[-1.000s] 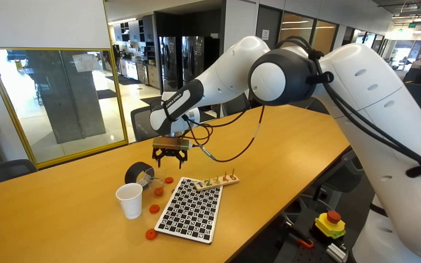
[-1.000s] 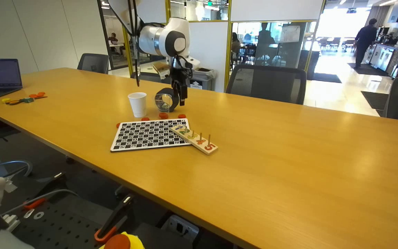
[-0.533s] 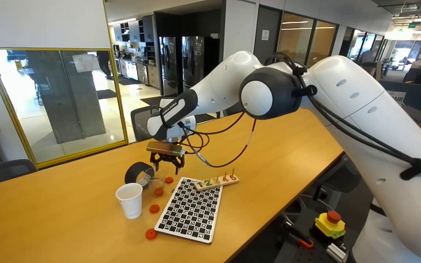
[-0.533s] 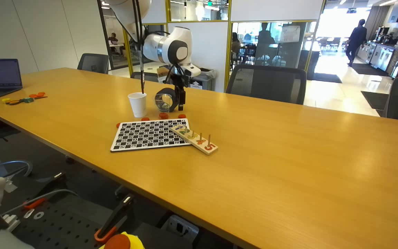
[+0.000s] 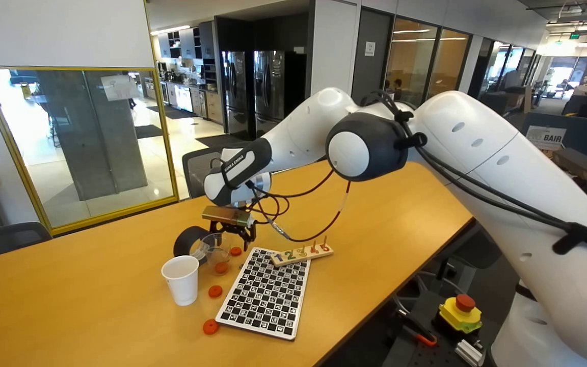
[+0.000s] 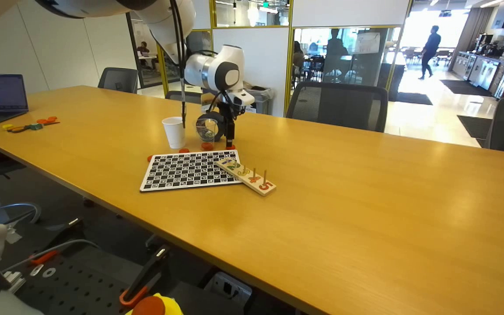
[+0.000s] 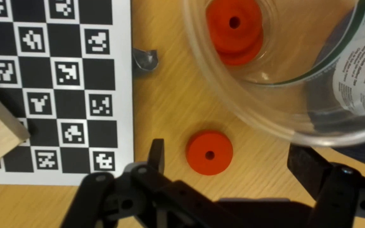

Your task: Pick up the orange tokens from the table and put it in the colourless cup. Pick up the blue token and put it in the white cup.

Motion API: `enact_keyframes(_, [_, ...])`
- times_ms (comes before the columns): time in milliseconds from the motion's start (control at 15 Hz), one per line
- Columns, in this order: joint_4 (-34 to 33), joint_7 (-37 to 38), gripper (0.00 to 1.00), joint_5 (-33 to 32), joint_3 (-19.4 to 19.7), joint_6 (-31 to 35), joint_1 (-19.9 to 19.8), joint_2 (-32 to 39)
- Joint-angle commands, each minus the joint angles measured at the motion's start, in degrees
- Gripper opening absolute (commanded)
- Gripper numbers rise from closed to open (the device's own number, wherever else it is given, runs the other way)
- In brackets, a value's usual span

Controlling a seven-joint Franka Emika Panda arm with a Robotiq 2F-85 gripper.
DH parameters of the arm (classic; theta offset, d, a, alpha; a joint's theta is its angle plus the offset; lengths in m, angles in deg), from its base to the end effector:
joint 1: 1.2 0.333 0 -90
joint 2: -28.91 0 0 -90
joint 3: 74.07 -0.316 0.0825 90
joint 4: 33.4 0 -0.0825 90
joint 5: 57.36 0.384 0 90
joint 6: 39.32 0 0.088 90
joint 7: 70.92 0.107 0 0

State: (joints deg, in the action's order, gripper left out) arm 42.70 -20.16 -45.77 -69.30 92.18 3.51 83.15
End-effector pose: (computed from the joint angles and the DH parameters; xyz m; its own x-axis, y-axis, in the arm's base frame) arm 0.7413 0.0176 0.1615 0.5545 -0.8304 -0.0543 -0.8317 -0.5507 -0.0709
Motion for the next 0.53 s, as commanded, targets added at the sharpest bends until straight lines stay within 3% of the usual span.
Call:
enact_keyframes(0, [-3.91,1.72,1.0,0.05,-0.18,-2.13,-0.31,2.17])
enact_keyframes(467, [-5.14,2.31,1.0,-0.04,-0.1,-3.17,-0.61,3.3])
